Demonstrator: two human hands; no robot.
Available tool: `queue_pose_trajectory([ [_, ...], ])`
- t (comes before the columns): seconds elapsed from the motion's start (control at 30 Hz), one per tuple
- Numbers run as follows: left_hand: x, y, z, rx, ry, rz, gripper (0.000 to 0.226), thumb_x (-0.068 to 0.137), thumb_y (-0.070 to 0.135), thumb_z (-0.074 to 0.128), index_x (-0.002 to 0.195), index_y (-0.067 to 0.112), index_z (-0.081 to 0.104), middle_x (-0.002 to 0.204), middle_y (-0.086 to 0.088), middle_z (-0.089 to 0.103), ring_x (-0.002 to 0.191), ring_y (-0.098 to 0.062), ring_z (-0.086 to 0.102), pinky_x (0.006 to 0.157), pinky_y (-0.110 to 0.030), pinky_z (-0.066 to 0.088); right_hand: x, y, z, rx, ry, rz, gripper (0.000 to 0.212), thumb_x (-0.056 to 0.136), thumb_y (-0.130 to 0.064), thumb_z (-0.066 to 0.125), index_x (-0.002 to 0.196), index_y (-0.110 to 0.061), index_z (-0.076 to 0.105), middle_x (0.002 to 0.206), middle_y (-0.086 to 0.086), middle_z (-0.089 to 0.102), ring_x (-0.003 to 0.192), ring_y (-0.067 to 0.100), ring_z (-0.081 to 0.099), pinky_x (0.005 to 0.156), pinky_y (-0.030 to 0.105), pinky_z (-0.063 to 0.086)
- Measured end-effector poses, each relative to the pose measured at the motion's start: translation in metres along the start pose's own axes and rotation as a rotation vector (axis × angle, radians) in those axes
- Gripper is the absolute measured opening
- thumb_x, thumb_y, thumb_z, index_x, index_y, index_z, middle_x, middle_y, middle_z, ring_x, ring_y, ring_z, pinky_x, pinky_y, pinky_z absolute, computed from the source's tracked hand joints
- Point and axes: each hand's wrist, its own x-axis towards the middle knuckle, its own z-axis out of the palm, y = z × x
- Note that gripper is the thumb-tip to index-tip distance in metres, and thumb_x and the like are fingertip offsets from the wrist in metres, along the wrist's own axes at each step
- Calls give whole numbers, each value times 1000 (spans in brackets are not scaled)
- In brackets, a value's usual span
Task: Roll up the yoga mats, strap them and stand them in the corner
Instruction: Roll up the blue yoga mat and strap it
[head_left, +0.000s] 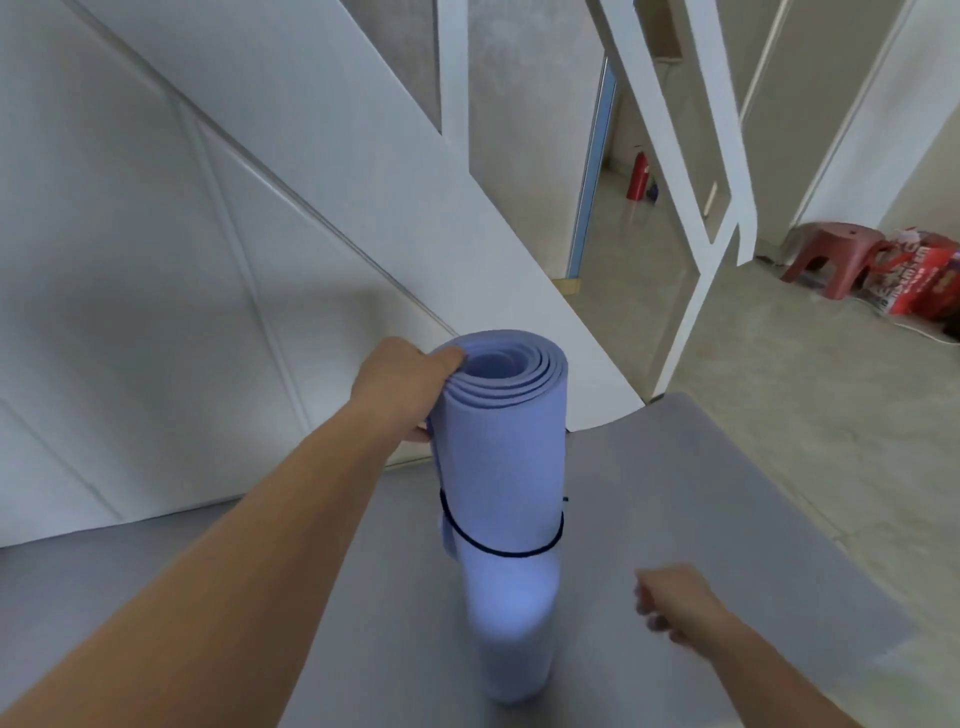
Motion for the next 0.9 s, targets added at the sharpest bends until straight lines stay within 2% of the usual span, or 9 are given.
queue_pose_trajectory([
  [0.07, -2, 7, 20, 23, -41, 54, 37, 87, 44, 65, 88, 6, 62, 89, -9, 67, 80, -26, 65, 70, -39, 60, -8, -58, -23, 276, 77, -185, 25, 99, -24, 54, 85, -6, 64, 75, 9, 67, 57, 22, 59, 53, 25, 40],
  [0.17, -4, 20, 44, 98, -65, 110, 36, 87, 47, 60, 82, 11, 57, 87, -7, 65, 78, -24, 61, 74, -37, 53, -56, -145, -59, 379, 156, -552, 30, 100, -36, 50, 98, -12, 67, 96, 2, 71, 81, 20, 65, 72, 35, 49],
  [0.3, -6, 30, 54, 106, -92, 70, 40, 84, 48, 64, 91, 8, 63, 93, -10, 69, 87, -29, 67, 83, -49, 60, -126, -195, -69, -69, 26, -941, 55, 92, -63, 50, 140, -37, 50, 145, -11, 48, 133, 10, 44, 112, 35, 33],
  [0.37, -11, 34, 51, 84, -127, 66, 46, 83, 52, 65, 87, 6, 65, 87, -10, 71, 84, -29, 68, 81, -49, 61, -135, -204, -58, -485, 60, -960, 85, 79, -82, 47, 152, -45, 24, 163, -10, 20, 150, 13, 16, 120, 45, 17],
  [0.43, -15, 31, 44, -35, -167, 24, 52, 89, 58, 60, 89, 7, 68, 85, -8, 73, 85, -27, 69, 79, -45, 60, -133, -208, -53, -697, 124, -913, 100, 70, -90, 45, 154, -48, 12, 165, -7, 10, 152, 16, 4, 120, 53, 14],
  [0.53, -17, 0, 37, -195, -243, -176, 49, 103, 49, 44, 94, 8, 69, 89, -8, 72, 83, -23, 69, 75, -34, 56, -126, -207, -61, -736, 121, -876, 93, 76, -83, 49, 154, -48, 12, 164, -8, 11, 151, 18, 6, 118, 49, 18],
  [0.67, -27, -56, 70, -212, -252, -342, 21, 99, 17, 56, 87, 1, 62, 81, -11, 63, 64, -21, 59, 49, -22, 51, -120, -205, -63, -766, 163, -907, 86, 81, -79, 49, 154, -47, 16, 161, -9, 17, 147, 20, 13, 115, 48, 23],
  [0.8, -20, -70, 79, -196, -178, -271, 11, 95, -5, 55, 87, 0, 58, 90, -19, 63, 76, -27, 63, 55, -28, 57, -122, -208, -57, -776, 179, -914, 85, 81, -78, 50, 153, -46, 18, 161, -8, 18, 147, 21, 13, 116, 49, 23],
  [0.9, -6, -80, 79, -83, -155, -267, 24, 94, -11, 49, 73, -3, 56, 82, -22, 64, 65, -29, 63, 61, -36, 59, -127, -211, -50, -802, 181, -934, 84, 81, -78, 49, 153, -47, 18, 161, -8, 17, 148, 20, 13, 116, 51, 23],
])
